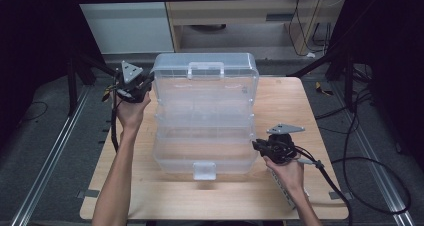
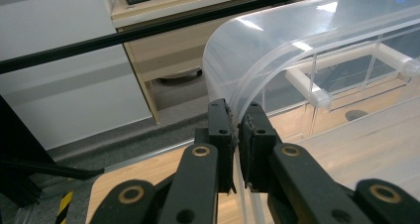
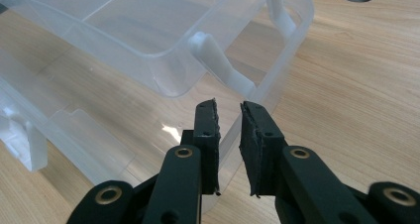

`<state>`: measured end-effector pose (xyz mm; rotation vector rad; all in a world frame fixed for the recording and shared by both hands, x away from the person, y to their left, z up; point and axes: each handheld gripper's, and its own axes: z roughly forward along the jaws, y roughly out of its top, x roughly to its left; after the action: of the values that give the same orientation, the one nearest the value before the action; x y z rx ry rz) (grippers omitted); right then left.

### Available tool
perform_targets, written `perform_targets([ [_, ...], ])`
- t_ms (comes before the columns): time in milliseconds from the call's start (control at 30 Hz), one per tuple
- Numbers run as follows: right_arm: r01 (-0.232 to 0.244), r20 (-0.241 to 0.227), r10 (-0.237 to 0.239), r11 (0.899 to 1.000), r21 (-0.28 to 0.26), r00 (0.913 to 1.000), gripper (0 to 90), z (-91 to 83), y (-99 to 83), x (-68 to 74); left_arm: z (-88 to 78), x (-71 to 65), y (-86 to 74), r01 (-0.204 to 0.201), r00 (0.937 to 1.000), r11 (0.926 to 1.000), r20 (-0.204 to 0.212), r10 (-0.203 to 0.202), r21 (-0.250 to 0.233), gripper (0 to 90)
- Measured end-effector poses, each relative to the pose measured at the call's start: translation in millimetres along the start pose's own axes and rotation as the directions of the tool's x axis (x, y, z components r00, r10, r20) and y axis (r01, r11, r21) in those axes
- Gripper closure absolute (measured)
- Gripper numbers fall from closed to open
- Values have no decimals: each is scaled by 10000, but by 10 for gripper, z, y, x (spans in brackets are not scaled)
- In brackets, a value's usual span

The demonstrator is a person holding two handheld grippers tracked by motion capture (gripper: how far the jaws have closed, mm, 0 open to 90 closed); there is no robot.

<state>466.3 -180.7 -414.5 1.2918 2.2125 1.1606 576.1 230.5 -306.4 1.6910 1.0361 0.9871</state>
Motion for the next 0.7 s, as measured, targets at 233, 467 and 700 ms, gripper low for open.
perform_targets([
  [233, 5, 12, -5, 10000, -1, 10000, 776, 2, 2, -1, 53, 10, 15, 31, 10000, 10000, -43, -31, 41, 841],
  [467, 2, 2, -2, 10000, -3, 10000, 775, 2, 2, -3, 92, 25, 25, 65, 10000, 9999, -39, -65, 94, 840],
  [700, -13, 8, 13, 10000, 5, 10000, 775, 4, 4, -5, 169, 32, 60, 29, 9999, 9996, -139, -25, 279, 837],
])
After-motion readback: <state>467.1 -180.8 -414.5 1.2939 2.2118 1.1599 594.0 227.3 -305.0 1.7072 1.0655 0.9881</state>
